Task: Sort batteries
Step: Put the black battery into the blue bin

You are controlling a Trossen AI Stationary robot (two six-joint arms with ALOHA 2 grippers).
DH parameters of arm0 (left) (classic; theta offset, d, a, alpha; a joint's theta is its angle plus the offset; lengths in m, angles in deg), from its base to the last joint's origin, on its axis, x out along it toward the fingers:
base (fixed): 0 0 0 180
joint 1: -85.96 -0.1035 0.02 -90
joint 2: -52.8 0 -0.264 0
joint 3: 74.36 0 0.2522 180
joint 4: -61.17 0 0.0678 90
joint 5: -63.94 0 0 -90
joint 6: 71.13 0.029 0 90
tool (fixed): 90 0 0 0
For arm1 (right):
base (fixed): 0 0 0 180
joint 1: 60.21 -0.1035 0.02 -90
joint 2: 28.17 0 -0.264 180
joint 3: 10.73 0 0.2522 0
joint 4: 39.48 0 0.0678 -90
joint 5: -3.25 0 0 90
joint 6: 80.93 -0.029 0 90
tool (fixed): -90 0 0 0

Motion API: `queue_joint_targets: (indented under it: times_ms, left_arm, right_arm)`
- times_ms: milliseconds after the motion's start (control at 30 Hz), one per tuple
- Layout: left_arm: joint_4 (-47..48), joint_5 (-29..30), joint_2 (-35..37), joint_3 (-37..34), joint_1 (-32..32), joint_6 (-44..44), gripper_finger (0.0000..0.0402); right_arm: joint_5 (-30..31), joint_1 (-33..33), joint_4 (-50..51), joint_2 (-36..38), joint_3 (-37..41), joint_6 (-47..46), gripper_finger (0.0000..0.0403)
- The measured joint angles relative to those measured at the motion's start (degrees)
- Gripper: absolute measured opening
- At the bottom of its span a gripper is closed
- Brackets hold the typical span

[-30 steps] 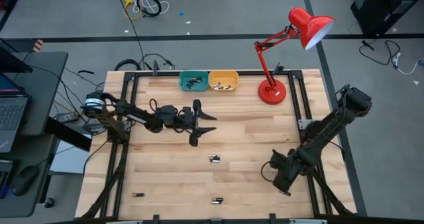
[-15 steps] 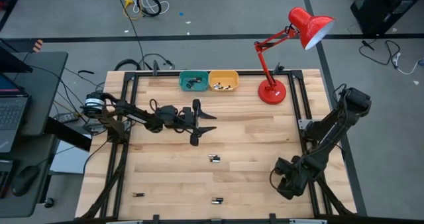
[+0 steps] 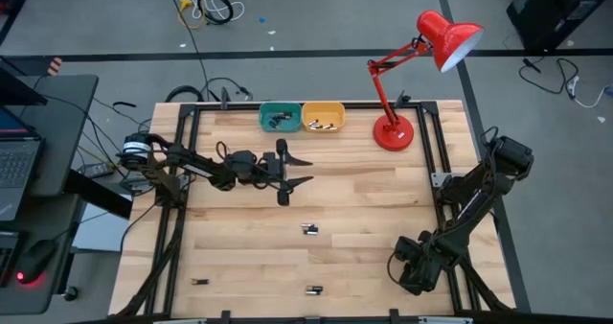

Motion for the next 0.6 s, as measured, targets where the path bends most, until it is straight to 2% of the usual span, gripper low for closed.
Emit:
queue_joint_targets:
  times_ms: [200,467,600]
  left_arm:
    - [0.4,0.0,0.0,0.0,0.0,-0.8,0.0192]
    - [1.0,0.0,0.0,0.0,0.0,-1.3,0.0192]
    - [1.1,0.0,0.0,0.0,0.0,-1.4,0.0192]
  right_arm:
    - [0.0,0.0,3.4,-0.2,0.0,-0.1,0.0111]
    - [0.5,0.4,5.4,-0.1,0.0,0.1,0.0022]
    - [0.9,0.4,6.0,-0.1,0.0,-0.2,0.0022]
